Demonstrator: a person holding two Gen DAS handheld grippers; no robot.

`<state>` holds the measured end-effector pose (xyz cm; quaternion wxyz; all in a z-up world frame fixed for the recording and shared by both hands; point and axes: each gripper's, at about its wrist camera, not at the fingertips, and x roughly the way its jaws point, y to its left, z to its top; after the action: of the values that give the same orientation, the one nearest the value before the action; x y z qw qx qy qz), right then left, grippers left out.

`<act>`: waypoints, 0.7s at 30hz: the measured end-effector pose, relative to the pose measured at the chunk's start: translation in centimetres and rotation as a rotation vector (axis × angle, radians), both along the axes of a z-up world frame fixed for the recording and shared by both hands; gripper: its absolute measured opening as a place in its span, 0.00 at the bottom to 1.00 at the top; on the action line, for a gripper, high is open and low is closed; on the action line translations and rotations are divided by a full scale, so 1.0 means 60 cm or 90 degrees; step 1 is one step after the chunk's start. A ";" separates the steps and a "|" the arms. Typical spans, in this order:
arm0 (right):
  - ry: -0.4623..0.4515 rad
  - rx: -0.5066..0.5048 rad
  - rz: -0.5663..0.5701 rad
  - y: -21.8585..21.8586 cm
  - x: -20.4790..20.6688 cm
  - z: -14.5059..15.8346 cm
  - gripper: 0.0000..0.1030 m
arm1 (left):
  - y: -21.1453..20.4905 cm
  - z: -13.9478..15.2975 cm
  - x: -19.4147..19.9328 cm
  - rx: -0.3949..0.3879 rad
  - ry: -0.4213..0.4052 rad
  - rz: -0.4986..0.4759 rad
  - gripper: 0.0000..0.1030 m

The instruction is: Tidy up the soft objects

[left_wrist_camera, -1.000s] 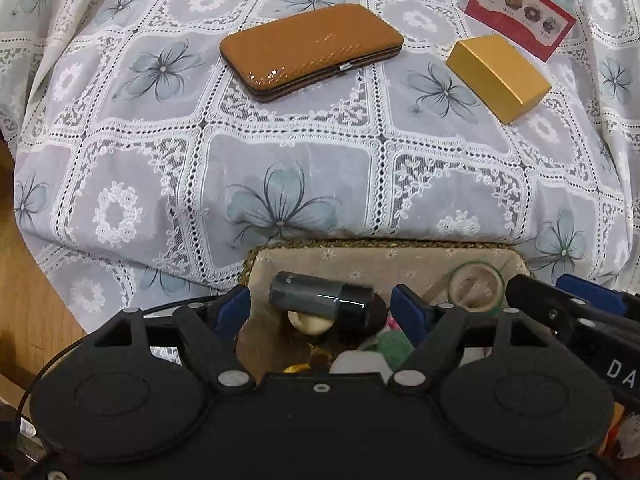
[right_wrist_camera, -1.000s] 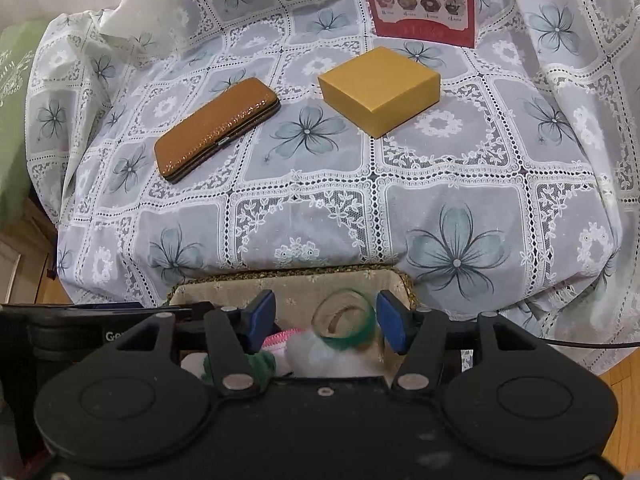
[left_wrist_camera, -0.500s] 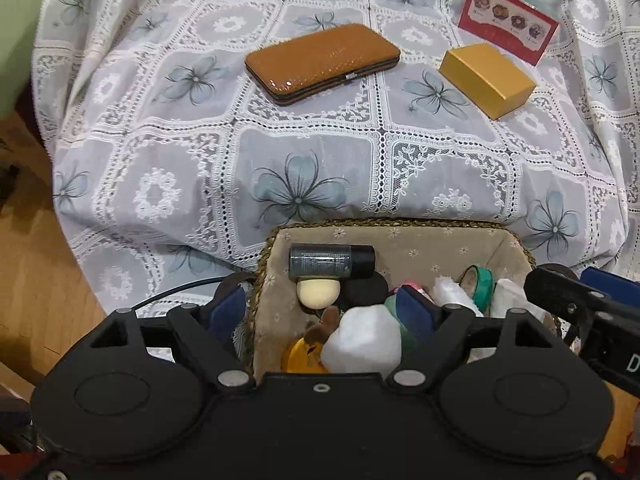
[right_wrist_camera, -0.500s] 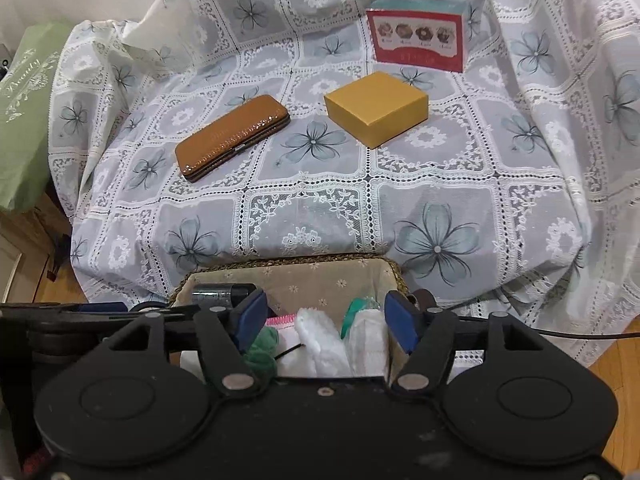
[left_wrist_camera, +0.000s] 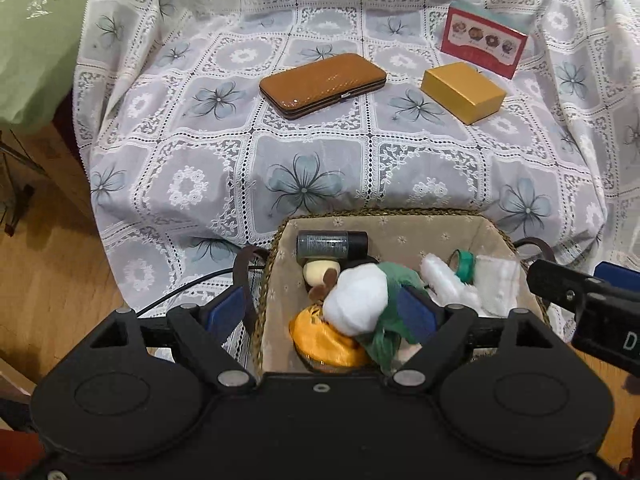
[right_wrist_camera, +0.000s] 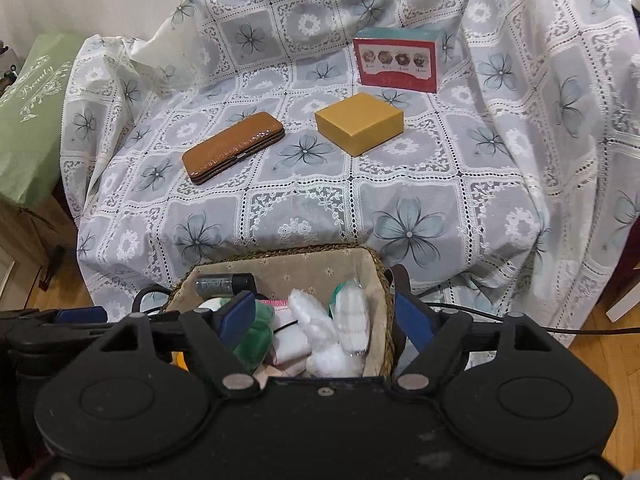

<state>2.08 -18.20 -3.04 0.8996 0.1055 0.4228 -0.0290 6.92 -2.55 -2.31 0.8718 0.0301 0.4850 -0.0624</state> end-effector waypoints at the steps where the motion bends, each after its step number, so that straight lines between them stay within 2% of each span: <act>1: -0.002 -0.003 0.000 0.002 -0.006 0.001 0.75 | 0.001 0.002 -0.006 0.000 -0.005 0.000 0.79; 13: -0.023 -0.016 -0.024 0.006 -0.058 0.013 0.76 | 0.002 0.022 -0.066 0.004 -0.058 -0.006 0.79; 21: -0.044 -0.033 -0.028 0.011 -0.080 0.027 0.78 | 0.003 0.029 -0.087 0.001 -0.076 -0.008 0.79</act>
<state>-2.69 -17.53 -1.43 0.9152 0.0922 0.3884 -0.0557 1.67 -2.38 -0.57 0.8986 0.0375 0.4322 -0.0655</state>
